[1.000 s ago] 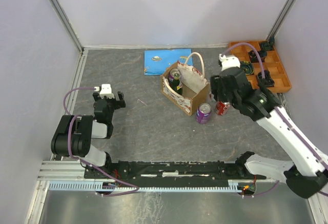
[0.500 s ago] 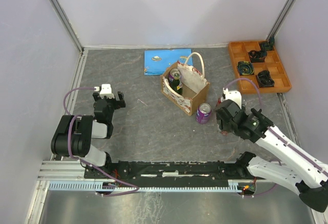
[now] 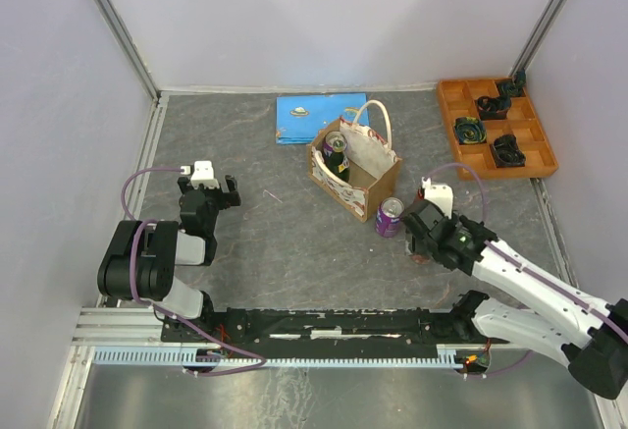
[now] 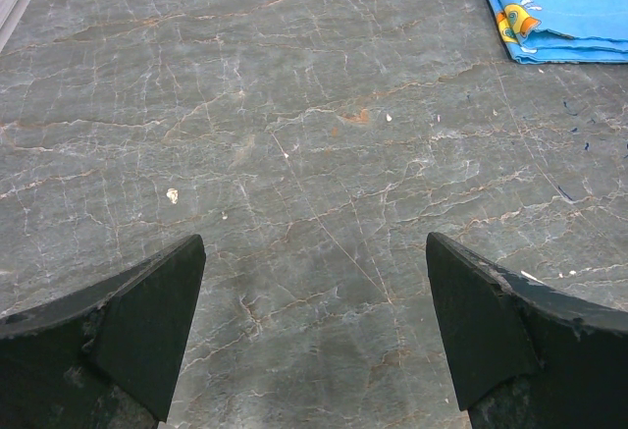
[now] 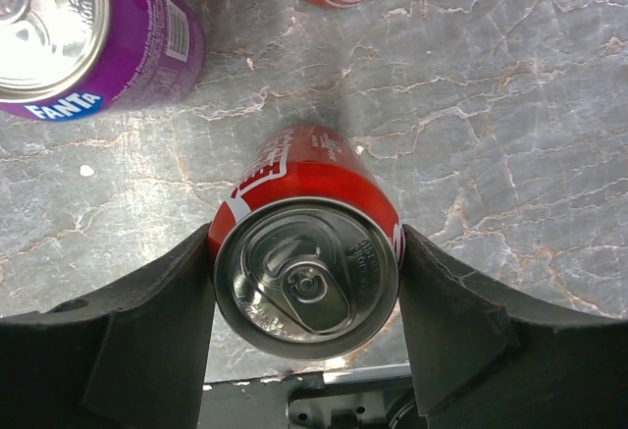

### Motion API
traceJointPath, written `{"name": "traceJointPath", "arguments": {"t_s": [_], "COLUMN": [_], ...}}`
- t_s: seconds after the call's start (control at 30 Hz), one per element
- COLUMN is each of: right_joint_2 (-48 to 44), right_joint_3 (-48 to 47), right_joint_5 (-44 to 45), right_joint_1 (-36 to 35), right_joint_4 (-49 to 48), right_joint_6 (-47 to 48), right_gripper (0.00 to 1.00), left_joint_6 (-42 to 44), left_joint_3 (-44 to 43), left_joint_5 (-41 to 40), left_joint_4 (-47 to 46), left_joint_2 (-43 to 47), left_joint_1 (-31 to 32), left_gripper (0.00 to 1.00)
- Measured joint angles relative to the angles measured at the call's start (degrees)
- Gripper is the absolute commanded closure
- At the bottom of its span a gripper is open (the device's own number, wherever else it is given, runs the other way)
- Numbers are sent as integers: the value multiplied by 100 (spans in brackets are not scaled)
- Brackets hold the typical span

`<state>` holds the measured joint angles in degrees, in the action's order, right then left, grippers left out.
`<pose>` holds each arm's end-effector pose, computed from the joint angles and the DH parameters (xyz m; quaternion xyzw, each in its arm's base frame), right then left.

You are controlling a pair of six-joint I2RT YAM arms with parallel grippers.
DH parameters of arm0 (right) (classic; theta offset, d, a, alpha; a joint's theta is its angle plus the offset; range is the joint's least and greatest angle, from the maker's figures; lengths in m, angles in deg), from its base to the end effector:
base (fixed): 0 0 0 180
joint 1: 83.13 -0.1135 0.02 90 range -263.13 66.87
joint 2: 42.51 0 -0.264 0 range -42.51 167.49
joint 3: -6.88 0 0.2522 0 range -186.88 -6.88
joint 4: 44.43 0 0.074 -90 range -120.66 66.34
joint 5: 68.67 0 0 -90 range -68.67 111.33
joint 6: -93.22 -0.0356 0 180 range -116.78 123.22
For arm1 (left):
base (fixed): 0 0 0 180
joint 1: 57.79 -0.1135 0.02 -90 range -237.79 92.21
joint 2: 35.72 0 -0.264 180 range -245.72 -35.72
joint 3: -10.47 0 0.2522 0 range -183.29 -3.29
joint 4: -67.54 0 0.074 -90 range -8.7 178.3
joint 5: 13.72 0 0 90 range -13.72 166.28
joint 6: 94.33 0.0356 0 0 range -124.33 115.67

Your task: Take the beverage out of the canvas bag

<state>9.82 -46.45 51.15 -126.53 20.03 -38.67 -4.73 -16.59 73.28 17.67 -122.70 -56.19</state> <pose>0.1267 0.0955 0.2330 0.0467 0.9412 -0.0339 0.3328 0.2403 -0.0048 0.1398 -0.0088 0.7662 0.0088 0.6425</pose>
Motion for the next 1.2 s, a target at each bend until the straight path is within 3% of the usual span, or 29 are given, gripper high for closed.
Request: {"name": "traceJointPath", "arguments": {"t_s": [0.23, 0.33, 0.4, 0.53, 0.57, 0.9, 1.2], "right_joint_2": [367, 457, 476, 472, 466, 463, 498], "right_joint_3": [20, 39, 57, 109, 122, 46, -1434], "right_joint_5": [0, 13, 57, 142, 162, 354, 435], "right_joint_1": [0, 0, 0, 0, 0, 0, 0], "right_joint_4": [-380, -490, -551, -645, -660, -404, -221], "right_joint_6": [-22, -33, -35, -103, -138, -107, 802], "right_gripper": [100, 92, 70, 9, 2, 1, 1], "left_joint_6": [0, 0, 0, 0, 0, 0, 0], "left_joint_3": [0, 0, 0, 0, 0, 0, 0], "left_joint_5": [0, 0, 0, 0, 0, 0, -2], "left_joint_4": [0, 0, 0, 0, 0, 0, 0], "left_joint_2": [0, 0, 0, 0, 0, 0, 0], "left_joint_1": [0, 0, 0, 0, 0, 0, 0], "left_gripper": [1, 1, 1, 1, 1, 1, 1]}}
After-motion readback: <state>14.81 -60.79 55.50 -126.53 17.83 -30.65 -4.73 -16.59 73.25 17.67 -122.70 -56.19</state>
